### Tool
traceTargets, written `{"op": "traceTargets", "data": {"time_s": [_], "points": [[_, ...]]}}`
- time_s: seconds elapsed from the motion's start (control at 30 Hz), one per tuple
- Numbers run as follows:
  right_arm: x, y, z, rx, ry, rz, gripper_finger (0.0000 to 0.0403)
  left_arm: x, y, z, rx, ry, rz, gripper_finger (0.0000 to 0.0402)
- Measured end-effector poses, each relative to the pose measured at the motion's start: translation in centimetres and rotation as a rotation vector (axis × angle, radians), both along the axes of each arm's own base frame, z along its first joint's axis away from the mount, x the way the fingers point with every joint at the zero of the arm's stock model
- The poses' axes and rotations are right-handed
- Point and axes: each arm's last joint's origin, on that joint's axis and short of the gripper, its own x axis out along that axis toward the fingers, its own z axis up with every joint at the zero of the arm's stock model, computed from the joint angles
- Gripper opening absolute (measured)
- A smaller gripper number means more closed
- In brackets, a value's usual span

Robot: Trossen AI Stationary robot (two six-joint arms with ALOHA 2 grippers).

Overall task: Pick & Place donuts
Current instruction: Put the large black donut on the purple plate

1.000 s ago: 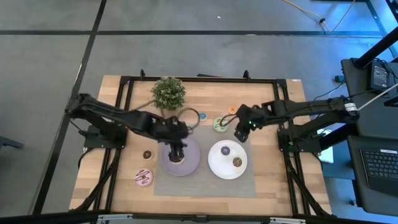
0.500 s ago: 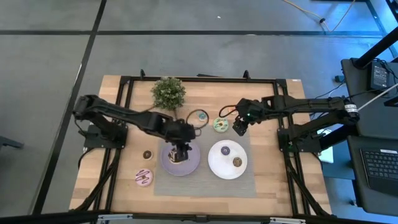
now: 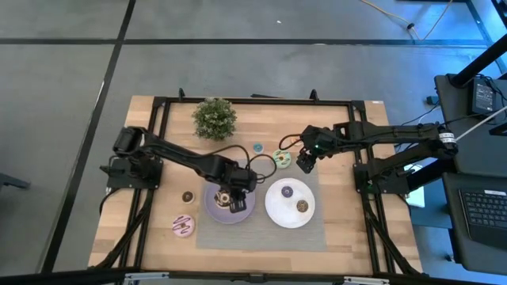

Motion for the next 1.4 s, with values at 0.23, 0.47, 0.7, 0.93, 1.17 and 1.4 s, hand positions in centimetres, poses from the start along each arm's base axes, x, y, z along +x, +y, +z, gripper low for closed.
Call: {"op": "traceTargets", "data": {"time_s": [0.23, 0.47, 0.7, 0.93, 1.17, 1.4], "points": [[0.0, 0.0, 0.0, 0.002, 0.0, -0.004, 0.0246, 0.3, -0.2, -1.4, 0.014, 0.042, -0.004, 0.0143], [0.0, 0.0, 0.0, 0.004, 0.0, -0.006, 0.0246, 0.5, -0.3, -2.4, 0.015, 0.082, -0.002, 0.0143], [0.0, 0.0, 0.0, 0.004, -0.001, -0.006, 0.0246, 0.2, -0.6, -2.6, -0.016, 0.115, -0.048, 0.0144], [0.0, 0.0, 0.0, 0.004, -0.001, -0.006, 0.0246, -0.1, -0.6, -3.1, -0.008, 0.132, -0.065, 0.0143], [0.0, 0.0, 0.0, 0.004, -0.001, -0.006, 0.0245, -0.6, -0.6, -3.7, -0.002, 0.162, -0.066, 0.0143], [0.0, 0.0, 0.0, 0.004, -0.001, -0.006, 0.0245, -1.3, -0.7, -3.8, -0.073, 0.241, -0.086, 0.0144]]}}
